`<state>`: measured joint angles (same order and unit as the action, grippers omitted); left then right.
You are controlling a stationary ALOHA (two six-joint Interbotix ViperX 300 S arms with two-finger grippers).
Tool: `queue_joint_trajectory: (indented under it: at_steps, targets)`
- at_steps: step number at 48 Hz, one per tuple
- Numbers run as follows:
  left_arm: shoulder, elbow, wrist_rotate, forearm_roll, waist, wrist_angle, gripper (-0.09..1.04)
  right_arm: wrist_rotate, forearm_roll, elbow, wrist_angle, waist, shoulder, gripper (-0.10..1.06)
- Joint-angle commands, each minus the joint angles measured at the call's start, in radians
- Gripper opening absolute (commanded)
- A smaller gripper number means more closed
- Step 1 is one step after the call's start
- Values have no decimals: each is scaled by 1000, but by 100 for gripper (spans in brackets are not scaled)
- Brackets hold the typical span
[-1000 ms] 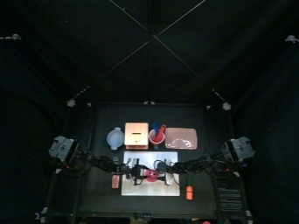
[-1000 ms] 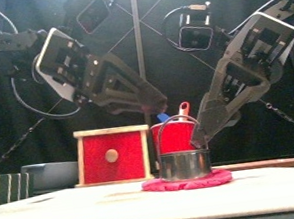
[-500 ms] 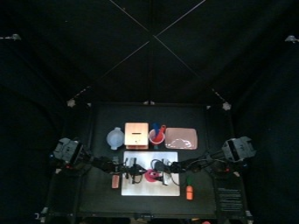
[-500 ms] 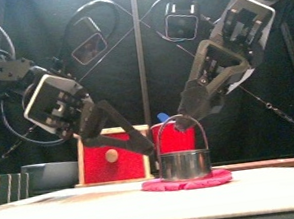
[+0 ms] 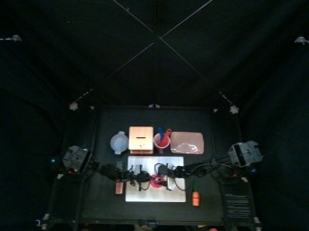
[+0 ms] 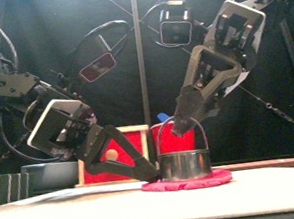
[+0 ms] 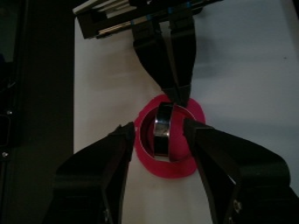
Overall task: Get the cutter from the drawer then cut the dough then place the extra dough in the bowl
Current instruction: Cut the dough
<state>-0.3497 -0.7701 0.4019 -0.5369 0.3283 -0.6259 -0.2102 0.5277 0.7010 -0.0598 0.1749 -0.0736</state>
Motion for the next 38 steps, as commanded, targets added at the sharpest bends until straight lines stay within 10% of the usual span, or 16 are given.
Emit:
queue_joint_trajectory:
  at_steps: [1,38]
  targets:
    - [3,17,0,-3,6,5,48,-2,2,-34,20,-9,8,83]
    - [0,11,-2,-48,8,37,48,-3,18,-135,245,-48,97,49]
